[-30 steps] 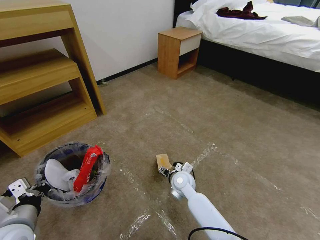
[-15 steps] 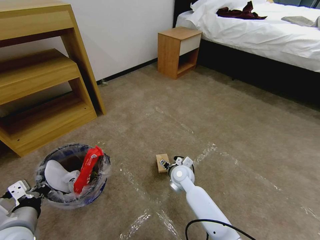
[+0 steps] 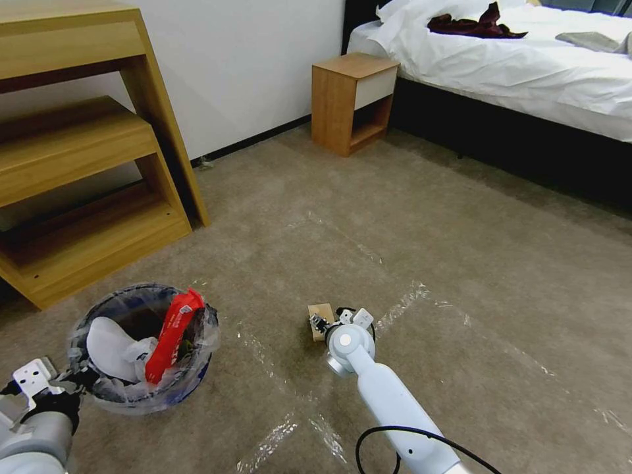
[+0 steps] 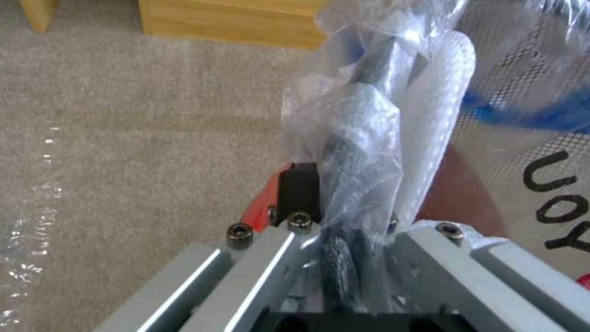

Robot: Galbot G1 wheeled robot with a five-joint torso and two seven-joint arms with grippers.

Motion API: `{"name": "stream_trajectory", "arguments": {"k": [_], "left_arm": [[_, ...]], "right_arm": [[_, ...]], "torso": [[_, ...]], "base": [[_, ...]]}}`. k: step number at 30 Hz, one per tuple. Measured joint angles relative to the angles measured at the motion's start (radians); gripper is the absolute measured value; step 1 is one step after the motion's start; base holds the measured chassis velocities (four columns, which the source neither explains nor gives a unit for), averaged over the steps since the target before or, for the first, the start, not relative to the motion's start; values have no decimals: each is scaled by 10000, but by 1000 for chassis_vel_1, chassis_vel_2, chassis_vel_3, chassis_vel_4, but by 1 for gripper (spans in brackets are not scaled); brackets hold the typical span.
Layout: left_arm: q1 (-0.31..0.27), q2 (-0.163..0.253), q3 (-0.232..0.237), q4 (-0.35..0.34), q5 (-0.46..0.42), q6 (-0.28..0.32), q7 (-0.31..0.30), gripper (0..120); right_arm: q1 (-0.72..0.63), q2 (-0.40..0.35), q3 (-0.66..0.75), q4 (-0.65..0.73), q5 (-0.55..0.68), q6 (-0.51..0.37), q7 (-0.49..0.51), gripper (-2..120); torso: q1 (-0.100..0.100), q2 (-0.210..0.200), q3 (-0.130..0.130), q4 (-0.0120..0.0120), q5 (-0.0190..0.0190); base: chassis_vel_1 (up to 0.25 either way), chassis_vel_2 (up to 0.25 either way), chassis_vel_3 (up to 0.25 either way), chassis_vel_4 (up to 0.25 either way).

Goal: Pick up the trash bin and place the garbage on the floor into it.

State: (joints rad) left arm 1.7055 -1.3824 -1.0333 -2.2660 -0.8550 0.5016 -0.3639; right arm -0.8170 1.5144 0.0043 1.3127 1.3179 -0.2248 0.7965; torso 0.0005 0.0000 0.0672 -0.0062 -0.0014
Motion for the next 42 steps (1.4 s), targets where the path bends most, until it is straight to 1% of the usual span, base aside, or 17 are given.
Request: {"name": "stream_trajectory", "arguments": {"k": [3, 4, 5, 7, 18, 20, 21, 24, 26, 28, 29, 32, 36, 42], "left_arm": [[-2, -50, 27, 1, 9, -17, 7, 0], [-2, -50, 27, 1, 9, -17, 7, 0], [9, -69, 38, 3, 17, -33, 10, 0], [42, -91, 51, -5, 22, -46, 18, 0], [201, -215, 95, -302, 17, -65, 44, 0], [225, -240, 98, -333, 17, -65, 44, 0], [225, -240, 98, -333, 17, -65, 44, 0], [287, -290, 99, -402, 19, -79, 47, 0], [297, -303, 101, -417, 22, -79, 48, 0], [300, -336, 120, -439, 34, -82, 53, 0], [300, -336, 120, -439, 34, -82, 53, 0], [289, -365, 140, -442, 50, -84, 57, 0], [262, -383, 154, -442, 65, -85, 64, 0], [219, -394, 168, -414, 75, -87, 66, 0]], "right_arm": [[107, 5, 9, -170, -87, 60, -107, 64], [107, 5, 9, -170, -87, 60, -107, 64], [178, 18, 25, -272, -110, 77, -154, 61], [266, 58, 35, -459, -180, 116, -240, 58], [504, 200, 48, -959, -417, 205, -496, 54], [489, 196, 31, -975, -466, 211, -526, 46], [489, 196, 31, -975, -466, 211, -526, 46], [447, 163, -15, -1032, -569, 222, -554, 36], [432, 146, -26, -1031, -582, 223, -555, 35], [387, 98, -47, -1003, -595, 223, -555, 27], [387, 98, -47, -1003, -595, 223, -555, 27], [353, 32, -52, -954, -603, 223, -549, 17], [328, -54, -52, -876, -583, 220, -534, 15], [355, -112, -55, -864, -568, 212, -530, 14]], "torso": [[0, 0, 0, -1, 0], [0, 0, 0, -1, 0], [0, 0, 0, -1, 0], [0, 0, 0, 0, 0], [0, -1, 0, -1, 1], [0, 0, 0, 0, 0], [0, 0, 0, 0, 0], [0, 0, 0, -1, 1], [0, 0, 0, 0, 1], [0, 0, 0, -1, 1], [0, 0, 0, -1, 1], [0, 0, 0, 0, 1], [0, 0, 0, 0, 1], [0, 0, 0, 0, 1]], "base": [[0, 0, 0, 0], [0, 0, 0, 0], [0, 0, 0, 0], [0, 0, 0, 0], [0, 0, 0, 0], [0, 0, 0, 0], [0, 0, 0, 0], [0, 0, 0, 0], [0, 0, 0, 0], [0, 0, 0, 0], [0, 0, 0, 0], [0, 0, 0, 0], [0, 0, 0, 0], [0, 0, 0, 0]]}}
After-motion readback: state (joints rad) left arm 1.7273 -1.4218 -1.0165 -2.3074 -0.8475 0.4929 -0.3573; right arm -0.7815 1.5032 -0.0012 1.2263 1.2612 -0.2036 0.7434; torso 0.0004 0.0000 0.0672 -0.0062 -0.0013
